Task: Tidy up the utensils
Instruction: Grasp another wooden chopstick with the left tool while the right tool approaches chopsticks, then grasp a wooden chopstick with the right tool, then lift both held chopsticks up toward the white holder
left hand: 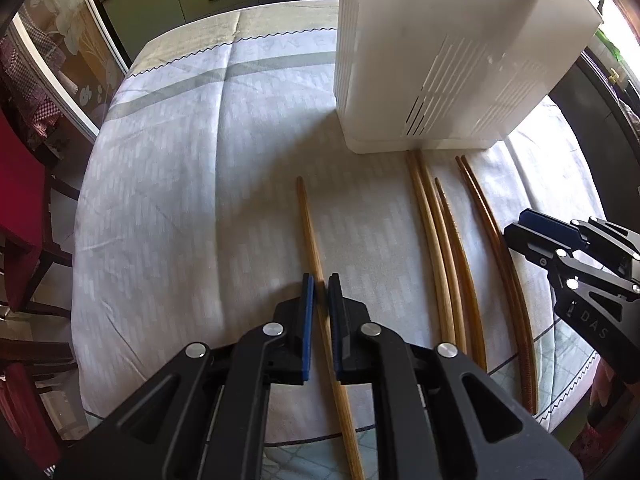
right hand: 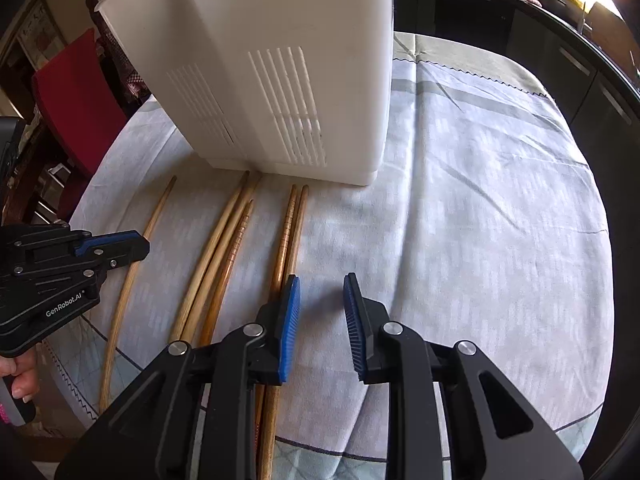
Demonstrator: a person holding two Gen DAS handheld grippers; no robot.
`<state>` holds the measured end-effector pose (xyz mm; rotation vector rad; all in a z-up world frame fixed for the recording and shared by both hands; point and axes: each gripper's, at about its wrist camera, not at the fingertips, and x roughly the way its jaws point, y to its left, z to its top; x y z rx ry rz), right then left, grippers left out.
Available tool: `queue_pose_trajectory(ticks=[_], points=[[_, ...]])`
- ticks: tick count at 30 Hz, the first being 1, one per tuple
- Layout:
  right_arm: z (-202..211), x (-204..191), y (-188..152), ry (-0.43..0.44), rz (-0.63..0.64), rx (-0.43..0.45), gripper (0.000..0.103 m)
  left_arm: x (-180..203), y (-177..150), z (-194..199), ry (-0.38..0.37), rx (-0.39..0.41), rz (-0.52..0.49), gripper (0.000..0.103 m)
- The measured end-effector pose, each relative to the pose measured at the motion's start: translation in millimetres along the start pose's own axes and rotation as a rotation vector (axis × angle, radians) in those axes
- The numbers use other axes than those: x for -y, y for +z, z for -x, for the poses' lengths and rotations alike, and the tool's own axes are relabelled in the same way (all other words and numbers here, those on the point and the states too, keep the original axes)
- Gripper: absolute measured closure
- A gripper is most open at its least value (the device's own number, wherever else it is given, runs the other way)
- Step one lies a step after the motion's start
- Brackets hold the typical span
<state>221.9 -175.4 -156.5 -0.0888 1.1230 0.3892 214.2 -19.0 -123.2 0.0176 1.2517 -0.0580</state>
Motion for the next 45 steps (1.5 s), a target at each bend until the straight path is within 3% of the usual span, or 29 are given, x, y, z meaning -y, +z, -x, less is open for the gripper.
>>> queue_pose_trajectory(ticks=[7, 14, 21, 24, 28, 35, 45], points=[[7.6, -11.7, 3.7, 0.036, -0.012, 0.026, 0.080, -2.5, 2.3, -3.1, -0.006, 0.003, -0.006, 0.094], [-2.2, -24.5, 0.7, 0.011, 0.025, -0.002, 0.080, -2.7, 2.3, -3.3, -0.008, 0.005, -0.009, 0.094], [-13.5, -56.7, 5.7, -0.089, 0.115, -0.003, 0.081, -0.5, 3.0, -2.9, 0.001, 0.006, -0.013, 0.094], [-16.3, -67.4, 10.4, -0.087, 0.140, -0.005, 0.094, 0.4, 3.6, -2.9, 0.001, 0.008, -0.012, 0.094], [-17.3, -71.2, 15.3, -0.064, 0.117, -0.004, 0.096, -2.6, 5.2, -2.9, -0.022, 0.001, 0.007, 0.095], [30.1, -37.9, 12.3, 0.039, 0.010, 0.117, 0.096, -14.7, 6.7, 1.2, -0.079, 0.005, 0.058, 0.096], [124.6, -11.2, 8.3, 0.123, -0.067, 0.332, 0.096, -21.3, 4.6, 72.8, -0.124, 0.179, 0.042, 0.097]])
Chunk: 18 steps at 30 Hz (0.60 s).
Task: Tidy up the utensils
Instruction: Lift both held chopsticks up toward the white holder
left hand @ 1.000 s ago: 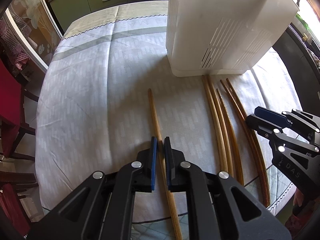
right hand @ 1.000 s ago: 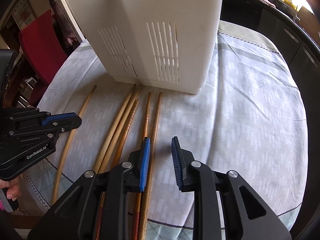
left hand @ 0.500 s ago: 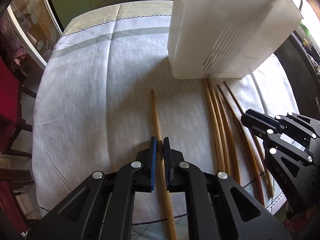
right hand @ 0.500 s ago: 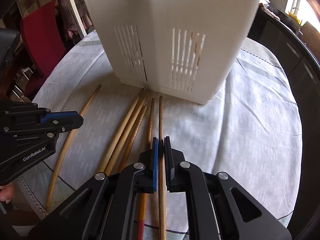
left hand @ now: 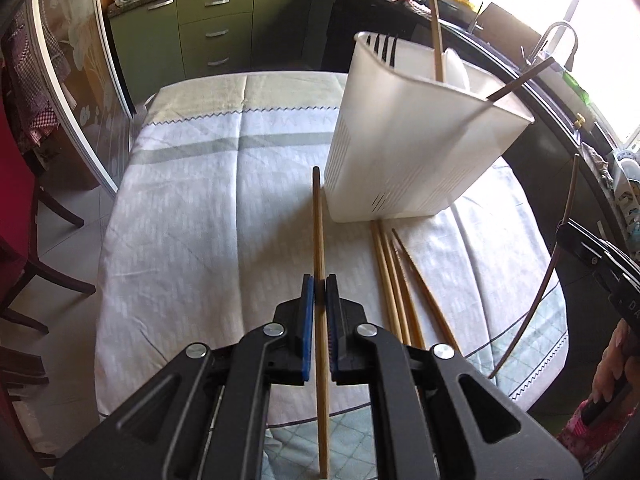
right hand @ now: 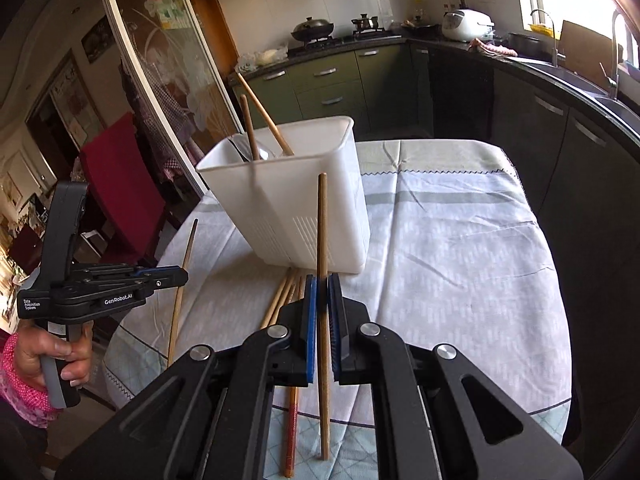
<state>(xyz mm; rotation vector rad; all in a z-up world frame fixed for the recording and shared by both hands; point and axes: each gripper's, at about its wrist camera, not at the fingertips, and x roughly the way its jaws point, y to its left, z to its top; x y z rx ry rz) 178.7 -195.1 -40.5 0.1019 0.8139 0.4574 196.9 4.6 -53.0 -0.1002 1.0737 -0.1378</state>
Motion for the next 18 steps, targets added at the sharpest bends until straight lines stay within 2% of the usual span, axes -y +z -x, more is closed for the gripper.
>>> queue_pose_trajectory(ticks=[9, 18], points=[[37.3, -4.6, 4.2, 0.026, 0.020, 0.060, 0.096, 10.6, 2.3, 29.5, -0.018, 0.056, -0.013, 0.097], [46.8, -6.2, 9.0, 0.027, 0.041, 0.077, 0.096, 16.5, 3.6, 55.2, -0.027, 0.119, -0.036, 0.097]])
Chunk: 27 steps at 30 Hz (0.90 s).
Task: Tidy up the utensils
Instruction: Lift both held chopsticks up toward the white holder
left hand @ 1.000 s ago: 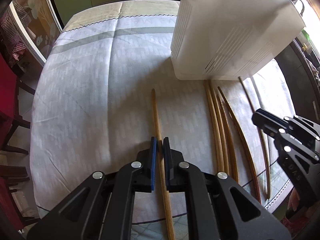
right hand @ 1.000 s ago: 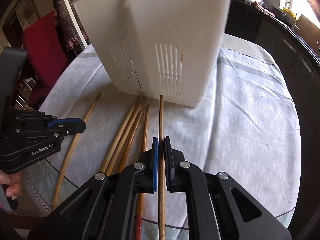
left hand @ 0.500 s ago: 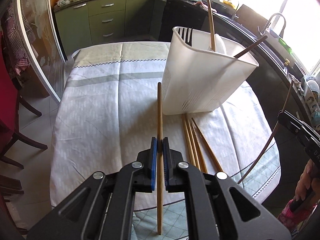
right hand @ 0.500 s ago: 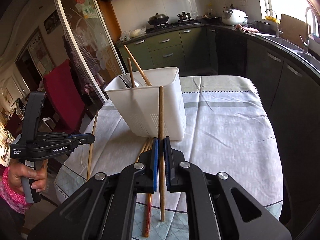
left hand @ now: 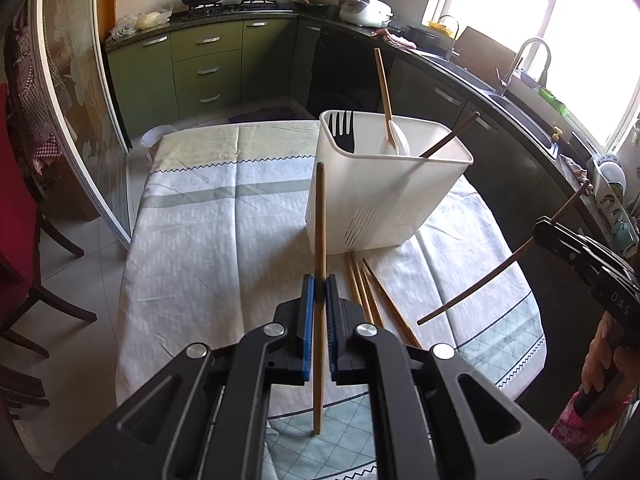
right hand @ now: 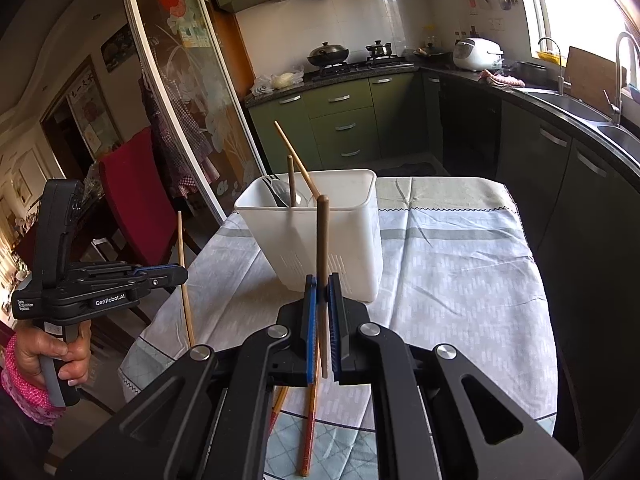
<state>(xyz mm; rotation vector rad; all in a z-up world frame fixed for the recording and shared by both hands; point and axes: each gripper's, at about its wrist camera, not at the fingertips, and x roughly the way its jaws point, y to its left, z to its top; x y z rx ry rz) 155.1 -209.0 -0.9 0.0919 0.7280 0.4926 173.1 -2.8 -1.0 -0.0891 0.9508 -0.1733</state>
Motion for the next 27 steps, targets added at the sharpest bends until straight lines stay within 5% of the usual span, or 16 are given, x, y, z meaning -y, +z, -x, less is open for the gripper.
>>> queue_pose_trajectory(ticks=[12, 27], points=[[9.4, -1.6, 12.1, 0.018, 0.016, 0.010, 0.096, 7.8, 14.2, 26.8, -0.017, 0.063, -0.023, 0.097], [56.4, -11.5, 64.5, 0.028, 0.050, 0.131, 0.096, 35.2, 64.4, 80.8, -0.058, 0.151, -0.078, 0.097]])
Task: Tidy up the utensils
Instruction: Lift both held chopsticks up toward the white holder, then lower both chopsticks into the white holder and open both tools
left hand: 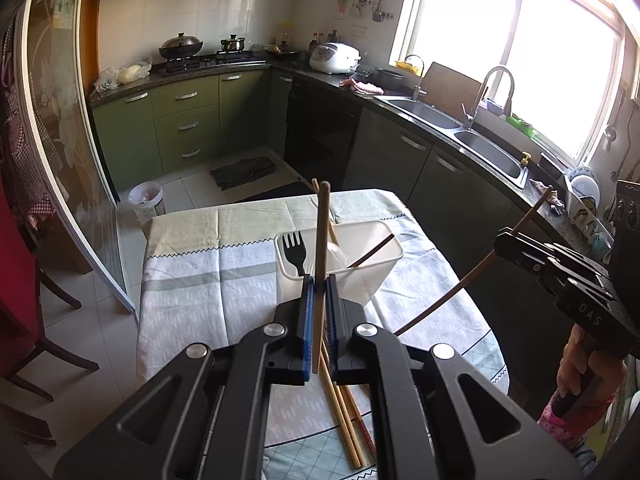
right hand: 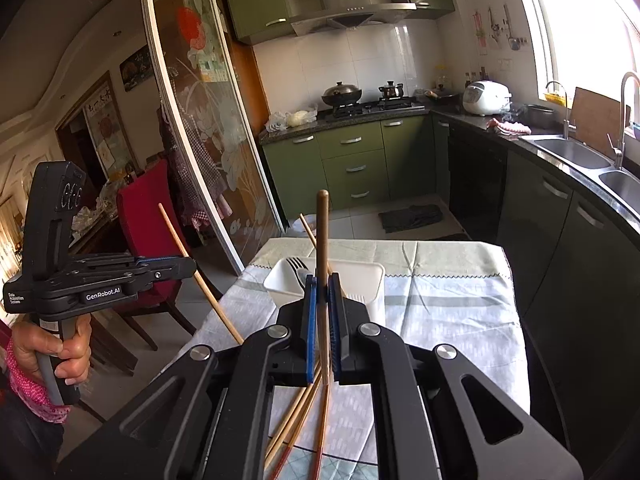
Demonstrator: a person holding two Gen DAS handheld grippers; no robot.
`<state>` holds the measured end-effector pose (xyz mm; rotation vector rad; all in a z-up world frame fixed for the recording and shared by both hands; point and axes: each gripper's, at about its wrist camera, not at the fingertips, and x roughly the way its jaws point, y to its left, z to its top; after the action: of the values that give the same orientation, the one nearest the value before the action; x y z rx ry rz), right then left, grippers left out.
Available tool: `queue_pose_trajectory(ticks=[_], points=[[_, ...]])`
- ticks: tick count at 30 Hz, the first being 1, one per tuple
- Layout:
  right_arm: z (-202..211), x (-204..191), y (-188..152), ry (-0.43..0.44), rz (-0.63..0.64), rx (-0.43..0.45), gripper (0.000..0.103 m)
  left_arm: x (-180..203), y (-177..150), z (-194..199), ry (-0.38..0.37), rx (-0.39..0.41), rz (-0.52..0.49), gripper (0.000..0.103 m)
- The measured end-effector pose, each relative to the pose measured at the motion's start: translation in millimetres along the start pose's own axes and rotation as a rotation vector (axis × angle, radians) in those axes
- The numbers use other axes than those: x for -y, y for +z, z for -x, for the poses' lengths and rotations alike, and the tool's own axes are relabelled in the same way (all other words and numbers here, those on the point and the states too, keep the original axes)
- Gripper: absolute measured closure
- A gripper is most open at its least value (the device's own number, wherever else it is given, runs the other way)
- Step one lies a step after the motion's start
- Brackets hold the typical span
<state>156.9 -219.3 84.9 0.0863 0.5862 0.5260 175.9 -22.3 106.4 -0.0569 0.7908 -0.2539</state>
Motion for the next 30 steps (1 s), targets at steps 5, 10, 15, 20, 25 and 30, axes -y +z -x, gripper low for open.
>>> queue_pose_trajectory(ticks=[5, 10, 15, 20, 25, 30], points=[[11.2, -2.8, 24.1, 0.005, 0.001, 0.048, 0.096, 8.3, 19.7, 18.2, -0.025, 0.017, -0.011, 0.097], [26.2, -2.6, 44.9, 0.005, -0.006, 0.112, 0.096, 11.4, 43.2, 39.9, -0.016, 0.091, -0.016, 0.097], [34.7, 2.5, 68.0, -0.025, -0.017, 0.185, 0.096, 6.0, 70.5, 49.0, -0.010, 0.176, 0.006, 0.097], [18.0, 11.1, 87.0, -0.047, -0.028, 0.210, 0.096, 2.8, 91.6, 38.2, 0.010, 0.238, 0.010, 0.097], [-17.9, 24.1, 96.4, -0.060, -0.053, 0.188, 0.096, 0.6, 97.8, 4.9, 0.023, 0.196, 0.021, 0.097], [-65.1, 36.0, 86.6, -0.076, -0.063, 0.112, 0.096, -1.9, 85.9, -34.1, 0.045, 0.108, 0.022, 0.097]])
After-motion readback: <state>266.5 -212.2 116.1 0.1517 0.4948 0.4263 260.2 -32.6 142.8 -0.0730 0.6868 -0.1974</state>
